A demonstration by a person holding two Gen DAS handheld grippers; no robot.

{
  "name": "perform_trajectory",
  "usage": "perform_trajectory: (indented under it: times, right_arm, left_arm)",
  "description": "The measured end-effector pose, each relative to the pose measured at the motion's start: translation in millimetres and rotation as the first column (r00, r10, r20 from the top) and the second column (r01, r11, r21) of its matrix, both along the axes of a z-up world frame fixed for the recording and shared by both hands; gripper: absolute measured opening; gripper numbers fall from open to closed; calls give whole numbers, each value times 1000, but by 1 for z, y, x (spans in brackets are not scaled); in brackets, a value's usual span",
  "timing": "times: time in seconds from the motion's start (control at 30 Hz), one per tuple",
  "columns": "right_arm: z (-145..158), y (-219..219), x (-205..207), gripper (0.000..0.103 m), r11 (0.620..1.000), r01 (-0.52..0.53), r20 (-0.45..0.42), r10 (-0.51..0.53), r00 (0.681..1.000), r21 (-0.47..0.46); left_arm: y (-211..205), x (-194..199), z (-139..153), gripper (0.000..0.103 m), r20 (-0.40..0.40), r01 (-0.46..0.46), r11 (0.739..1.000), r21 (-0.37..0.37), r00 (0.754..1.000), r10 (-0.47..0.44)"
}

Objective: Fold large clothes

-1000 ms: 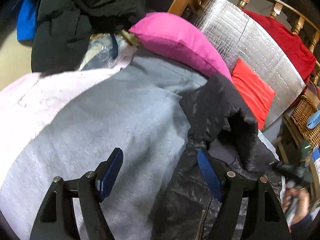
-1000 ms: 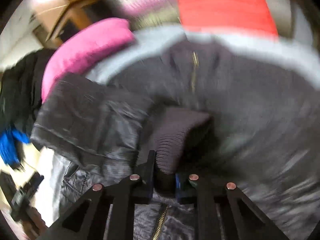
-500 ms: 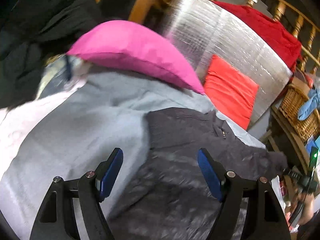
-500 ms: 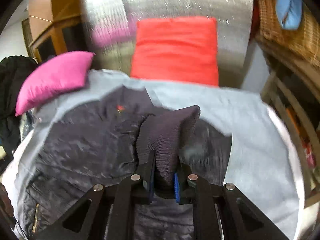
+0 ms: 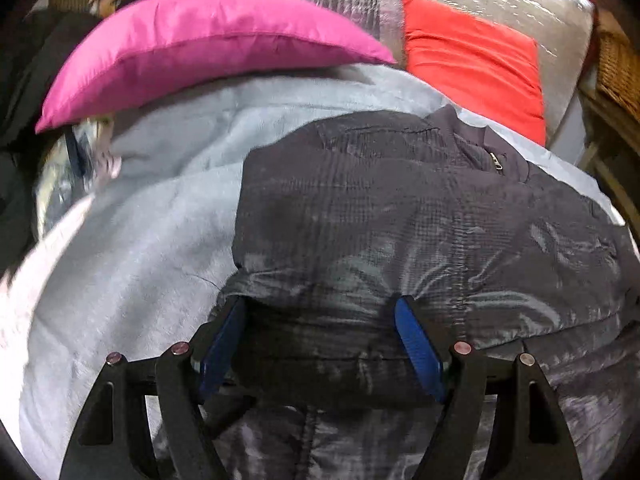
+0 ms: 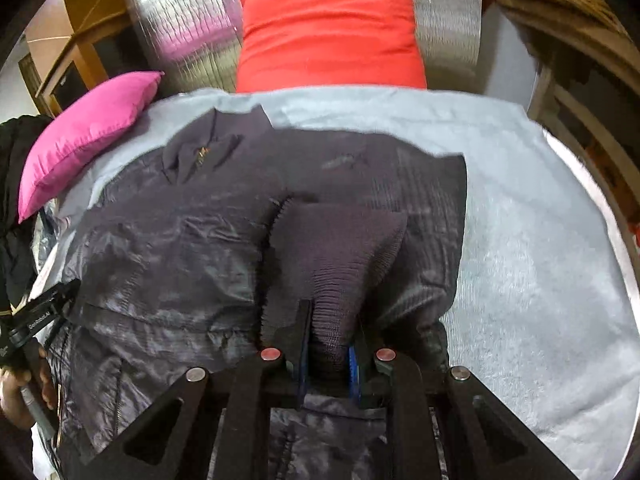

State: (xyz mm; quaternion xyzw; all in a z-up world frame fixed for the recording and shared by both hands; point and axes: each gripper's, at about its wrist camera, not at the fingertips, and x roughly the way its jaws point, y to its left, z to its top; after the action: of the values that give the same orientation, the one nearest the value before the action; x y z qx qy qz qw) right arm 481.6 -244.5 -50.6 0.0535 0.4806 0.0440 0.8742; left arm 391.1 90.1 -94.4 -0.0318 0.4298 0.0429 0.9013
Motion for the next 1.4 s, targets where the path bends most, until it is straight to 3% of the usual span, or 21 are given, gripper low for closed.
perform_trajectory:
  times: [0.13, 0.23, 0.37, 0.5, 0.53, 0.63, 0.7, 0.77, 0.83, 0.93, 1.03, 1.07, 1.1, 1.2, 1.23, 1.27, 1.3, 1.33, 1.37, 1.4]
  right_arm:
    - [-7, -3, 9, 19, 999, -14, -51, 16, 999, 35]
    - [-7, -8, 10, 19, 998, -17, -56, 21, 998, 63]
    - [1, -10, 1, 19, 998, -19, -43, 22, 999, 62]
    - [-1, -5, 1, 21, 999, -47, -73, 48, 996, 10]
    - [-3, -5, 2, 25, 999, -49, -83, 50, 995, 12]
    - [8, -12, -1, 75, 1000, 14, -26, -14, 1000, -8]
    - [28, -17, -10, 76, 992, 108, 84, -103, 991, -58]
    - [48, -12, -18, 76, 990, 135, 188, -125, 974, -39]
    - [59, -3, -19, 76, 995, 67, 238, -83, 968, 75]
    - [47, 21, -1, 76, 980, -50, 202, 10, 979, 194]
    - [-11, 27, 29, 76, 983, 1, 14, -4, 1000, 182]
    - [-29, 27, 32, 76, 985, 5, -11, -3, 1000, 170]
    - [-29, 32, 27, 76, 991, -15, 39, 10, 999, 131]
    - [-22, 38, 23, 75, 995, -16, 49, 11, 999, 102]
    - [-19, 37, 22, 75, 995, -10, 50, 5, 999, 104]
    - [-12, 35, 22, 75, 993, -1, 61, -6, 998, 116]
    - [-6, 33, 24, 75, 992, 0, 83, -10, 997, 127]
    - [3, 33, 21, 75, 990, -5, 117, -12, 993, 140]
    - [9, 34, 19, 76, 989, -12, 143, -10, 990, 150]
    - [9, 36, 20, 76, 987, -25, 147, 2, 989, 156]
  left_arm:
    - [3, -5, 25, 77, 47, -11, 998, -60, 999, 14]
    - [-14, -6, 35, 78, 123, 5, 1000, 4, 992, -6]
    - [-39, 14, -2, 80, -14, 63, 991, 114, 998, -62]
    - [-41, 10, -7, 82, 28, 53, 989, 141, 998, -58]
    - [-39, 10, -2, 82, 23, 54, 990, 129, 998, -57]
    - [-31, 4, 16, 82, 68, 50, 996, 77, 996, -55]
    - [-25, 0, 27, 82, 131, 28, 997, 77, 991, -38]
    - [-25, 11, 13, 82, 60, 29, 994, 109, 998, -36]
    - [-19, 21, -8, 84, -10, 37, 996, 81, 999, -36]
    - [-16, 18, -11, 86, 21, 34, 997, 68, 999, -35]
    - [-10, 18, -4, 85, 1, 50, 998, 30, 999, -50]
    - [-4, 16, 4, 85, 12, 67, 998, -3, 998, -67]
    - [3, 13, 15, 85, 54, 74, 997, -32, 996, -72]
    - [36, 9, 38, 85, 172, 2, 996, -94, 985, 14]
    - [49, 14, 37, 85, 144, -29, 989, -144, 988, 50]
    - [60, 26, 24, 84, 52, -34, 978, -204, 998, 46]
    - [63, 33, 14, 81, 0, -32, 977, -209, 999, 32]
    - [65, 43, -6, 76, -89, -52, 987, -152, 995, 39]
    - [66, 45, -15, 76, -119, -63, 990, -130, 992, 47]
    - [72, 45, -24, 77, -117, -70, 985, -159, 992, 52]
